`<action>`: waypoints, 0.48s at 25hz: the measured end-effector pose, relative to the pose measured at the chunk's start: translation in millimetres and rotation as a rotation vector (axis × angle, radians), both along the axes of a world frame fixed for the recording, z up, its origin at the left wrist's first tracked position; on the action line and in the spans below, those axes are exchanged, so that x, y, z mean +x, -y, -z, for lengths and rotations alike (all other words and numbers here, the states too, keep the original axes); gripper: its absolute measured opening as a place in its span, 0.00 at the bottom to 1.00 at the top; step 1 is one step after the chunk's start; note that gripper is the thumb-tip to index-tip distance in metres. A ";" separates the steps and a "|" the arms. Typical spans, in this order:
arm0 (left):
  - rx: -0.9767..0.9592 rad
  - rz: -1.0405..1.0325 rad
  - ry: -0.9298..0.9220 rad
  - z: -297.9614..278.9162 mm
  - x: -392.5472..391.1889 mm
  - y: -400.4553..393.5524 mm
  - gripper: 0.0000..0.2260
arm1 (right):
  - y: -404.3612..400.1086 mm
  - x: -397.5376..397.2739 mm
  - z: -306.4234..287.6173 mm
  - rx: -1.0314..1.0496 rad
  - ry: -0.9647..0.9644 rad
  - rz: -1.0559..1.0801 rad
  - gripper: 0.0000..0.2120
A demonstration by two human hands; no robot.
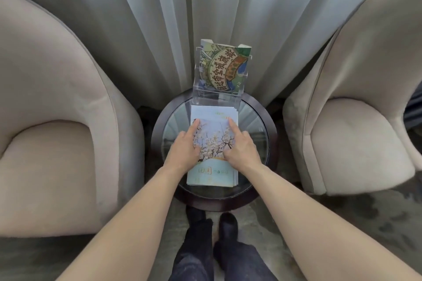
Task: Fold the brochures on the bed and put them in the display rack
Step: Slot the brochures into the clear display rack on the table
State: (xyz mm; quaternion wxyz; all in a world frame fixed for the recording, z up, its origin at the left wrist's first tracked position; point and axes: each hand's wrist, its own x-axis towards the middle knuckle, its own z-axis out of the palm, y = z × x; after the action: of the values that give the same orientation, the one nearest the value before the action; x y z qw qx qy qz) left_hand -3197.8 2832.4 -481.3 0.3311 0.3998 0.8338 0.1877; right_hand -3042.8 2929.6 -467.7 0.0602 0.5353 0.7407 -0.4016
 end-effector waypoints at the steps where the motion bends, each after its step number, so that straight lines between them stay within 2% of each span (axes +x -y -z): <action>1: -0.021 0.008 0.014 7.3 -1.7 -0.1 0.35 | 1.2 -1.1 8.2 -0.018 0.008 0.006 0.43; 12: -0.183 0.056 0.092 76.7 3.8 2.1 0.34 | 8.4 3.8 85.2 -0.147 0.093 0.005 0.45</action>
State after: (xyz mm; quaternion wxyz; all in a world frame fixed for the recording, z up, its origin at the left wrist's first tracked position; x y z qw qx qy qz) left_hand -3194.0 2830.3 -558.1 0.4093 0.3822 0.8198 0.1194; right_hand -3039.0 2921.2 -552.9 0.1326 0.5493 0.7042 -0.4298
